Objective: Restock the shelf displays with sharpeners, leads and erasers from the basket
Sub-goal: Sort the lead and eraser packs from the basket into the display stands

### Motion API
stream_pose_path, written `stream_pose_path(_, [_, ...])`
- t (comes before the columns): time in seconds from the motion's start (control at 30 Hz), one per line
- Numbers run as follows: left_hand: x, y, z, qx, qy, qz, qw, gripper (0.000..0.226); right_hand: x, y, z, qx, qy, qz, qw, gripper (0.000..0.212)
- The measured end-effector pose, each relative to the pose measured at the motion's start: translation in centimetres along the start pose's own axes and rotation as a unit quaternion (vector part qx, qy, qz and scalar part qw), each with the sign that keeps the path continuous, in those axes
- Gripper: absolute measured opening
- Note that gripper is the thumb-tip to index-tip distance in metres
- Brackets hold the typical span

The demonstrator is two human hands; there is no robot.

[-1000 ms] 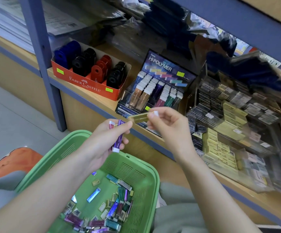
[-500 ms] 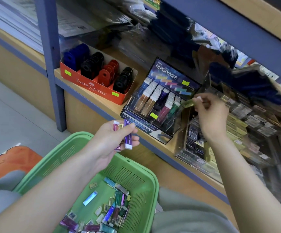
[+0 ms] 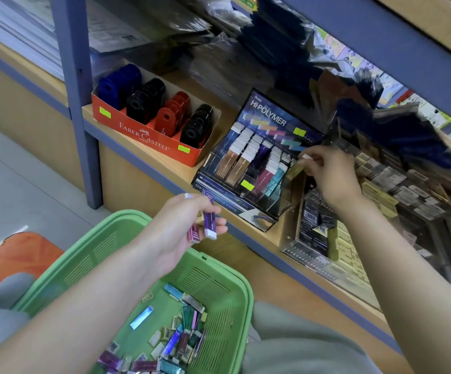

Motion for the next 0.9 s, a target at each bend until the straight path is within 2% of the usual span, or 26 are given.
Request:
stream_pose_path(0.27, [0.2, -0.1, -0.1, 0.026, 0.009, 0.043, 0.999, 0.012, 0.0, -0.5, 0.9, 0.093, -0.017, 0.020, 0.995, 0.010])
stream_pose_path(0.53, [0.7, -0.3, 0.4, 0.020, 0.014, 0.046, 0.999, 0.013, -0.3, -1.8, -0.4, 0.009, 0.031, -0.115, 0.993, 0.024])
stream_pose_path(0.63, [0.8, -0.1, 0.4, 0.015, 0.015, 0.047, 0.999, 0.015, -0.1, -1.9, -0.6, -0.021, 0.048, -0.112, 0.992, 0.026])
stream_pose_path(0.73, [0.9, -0.3, 0.3, 0.019, 0.017, 0.050, 0.998, 0.014, 0.3, -2.3, -0.3, 0.003, 0.056, -0.087, 0.995, 0.029])
stream_pose_path(0.9, [1.0, -0.1, 0.6, 0.013, 0.014, 0.057, 0.998, 0.014, 0.8, -3.3, 0.4, 0.033, 0.062, -0.210, 0.975, 0.039])
Point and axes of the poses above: each hand's wrist, its own z-axis towards the middle knuckle, its own y-axis out of the back of the hand, x = y × z, the point moved 5 cm from there along z, towards the middle knuckle, and after that the axes turned 12 degrees about -y, right-handed, at the moved point
